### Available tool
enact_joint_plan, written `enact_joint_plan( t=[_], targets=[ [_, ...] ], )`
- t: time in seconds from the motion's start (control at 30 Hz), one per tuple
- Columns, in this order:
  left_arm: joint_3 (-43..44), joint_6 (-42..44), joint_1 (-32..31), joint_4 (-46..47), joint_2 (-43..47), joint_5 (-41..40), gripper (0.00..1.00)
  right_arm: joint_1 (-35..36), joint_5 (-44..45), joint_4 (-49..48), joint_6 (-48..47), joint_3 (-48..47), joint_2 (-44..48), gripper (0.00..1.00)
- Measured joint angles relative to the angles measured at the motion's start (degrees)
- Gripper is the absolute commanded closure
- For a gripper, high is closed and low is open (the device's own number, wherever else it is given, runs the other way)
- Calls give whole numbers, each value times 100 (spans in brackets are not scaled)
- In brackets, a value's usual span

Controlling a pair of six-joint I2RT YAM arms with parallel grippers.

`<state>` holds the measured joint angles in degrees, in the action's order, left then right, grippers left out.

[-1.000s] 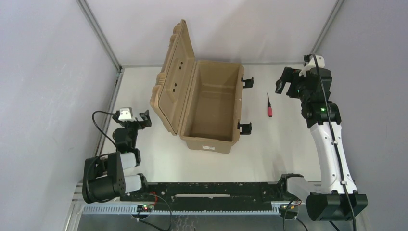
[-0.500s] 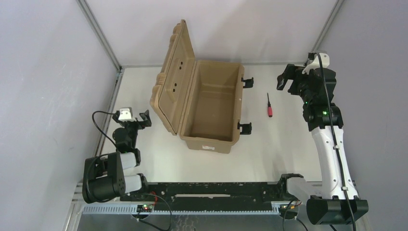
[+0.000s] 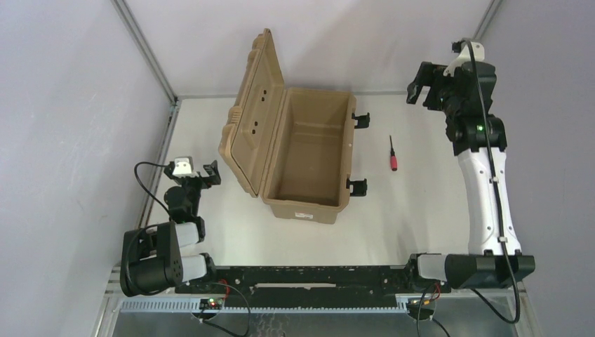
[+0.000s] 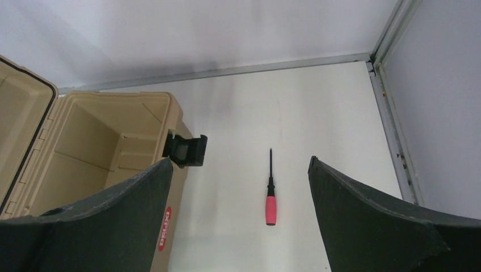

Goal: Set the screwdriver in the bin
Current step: Pick up the screwdriver from the center of the board.

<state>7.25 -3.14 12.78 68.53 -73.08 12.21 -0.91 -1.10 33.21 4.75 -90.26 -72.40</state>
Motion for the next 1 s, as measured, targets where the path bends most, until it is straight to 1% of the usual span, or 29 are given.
enact_joint_plan(
  t=[0.17,0.33,0.47,0.6,0.7,1.0],
  targets=[
    [0,0,0,0,0,0,0,4,-4,496,-59,-935,-776,3],
    [0,0,0,2,0,0,0,15,-20,1226,-79,-1919,-1786,5],
    [0,0,0,2,0,0,0,15,-35,1696,-81,-2284,-2413,6],
    [0,0,0,2,0,0,0,15,-44,2070,-79,-2284,-2850,8],
    [0,0,0,0,0,0,0,13,-44,2142,-79,-2065,-3005,10],
    [0,0,0,0,0,0,0,-26,-94,1897,-46,-540,-3108,18]
  ],
)
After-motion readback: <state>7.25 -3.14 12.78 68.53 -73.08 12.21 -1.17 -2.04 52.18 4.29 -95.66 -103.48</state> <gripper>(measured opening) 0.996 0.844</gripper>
